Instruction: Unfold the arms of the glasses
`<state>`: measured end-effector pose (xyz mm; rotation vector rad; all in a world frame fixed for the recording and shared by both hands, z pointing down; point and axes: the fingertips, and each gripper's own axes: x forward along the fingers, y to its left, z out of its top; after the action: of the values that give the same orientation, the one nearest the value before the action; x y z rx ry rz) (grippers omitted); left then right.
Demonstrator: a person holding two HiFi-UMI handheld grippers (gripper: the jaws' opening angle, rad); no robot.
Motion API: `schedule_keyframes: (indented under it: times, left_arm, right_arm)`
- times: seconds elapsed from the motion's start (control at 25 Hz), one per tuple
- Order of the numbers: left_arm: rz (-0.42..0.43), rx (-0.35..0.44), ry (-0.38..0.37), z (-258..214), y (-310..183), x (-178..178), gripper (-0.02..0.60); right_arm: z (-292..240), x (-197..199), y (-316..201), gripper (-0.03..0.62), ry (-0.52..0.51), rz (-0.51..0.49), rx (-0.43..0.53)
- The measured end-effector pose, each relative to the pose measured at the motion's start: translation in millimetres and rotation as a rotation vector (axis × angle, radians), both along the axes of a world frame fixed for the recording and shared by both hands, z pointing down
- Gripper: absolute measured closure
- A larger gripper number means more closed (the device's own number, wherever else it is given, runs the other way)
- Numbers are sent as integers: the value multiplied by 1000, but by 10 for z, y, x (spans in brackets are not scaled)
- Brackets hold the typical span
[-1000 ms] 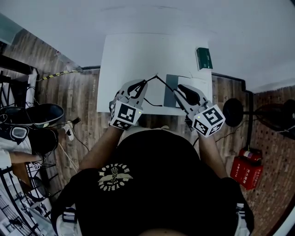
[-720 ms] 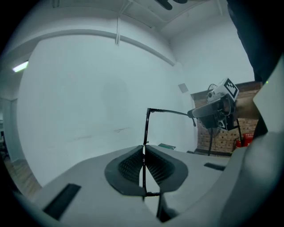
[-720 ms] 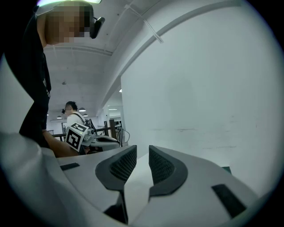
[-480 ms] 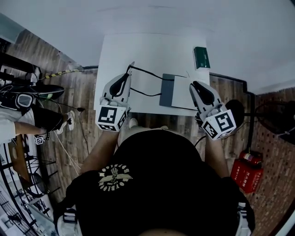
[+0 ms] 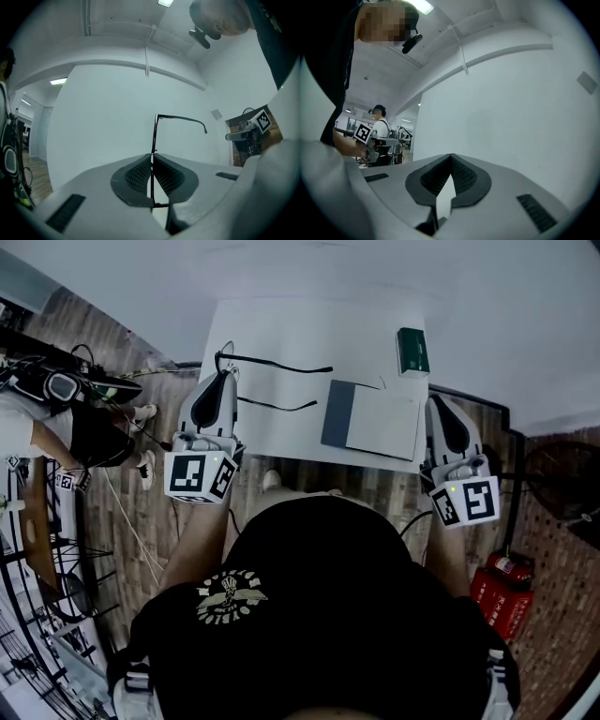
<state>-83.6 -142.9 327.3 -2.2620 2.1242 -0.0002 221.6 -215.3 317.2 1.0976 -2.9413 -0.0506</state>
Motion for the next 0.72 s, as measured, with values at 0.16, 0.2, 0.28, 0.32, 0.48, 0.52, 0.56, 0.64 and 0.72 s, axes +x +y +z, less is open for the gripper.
schedule_keyframes:
  times: [0.16,0.2,0.28,0.32,0.48,0.52,0.56,0.64,0.72]
  left_arm:
    - [-27,13,-17,-92,114,-14,561]
    - [-31,13,-16,-110,139,-10,561]
    - [-34,7,-18,-141,187,-2,561]
    - [-34,3,-22,-154,206,-4,561]
    - [-29,-8,-31,-172,232,-42,561]
    - [-27,-11,-30,-158,235,-56,561]
    - [-26,-12,-27,-138,241,-75,561]
    - [-25,-12,-18,-101,248,-117,561]
    - [-16,-10,-14,-85,235,-146,561]
  right_arm:
    - [-80,169,-1,592,-1,51,44]
    - [-73,194,-1,592,4,59,50]
    - [-36,210,12,592,9,62,48]
    - [-19,204,22,594,7,59,45]
    - [18,156,42,592,-9,56,33]
    - [33,142,53,593,-9,60,31]
    - [52,124,71,593,-5,63,29]
    - [90,82,110,594,7,66,25]
    - [102,51,135,592,17,71,25]
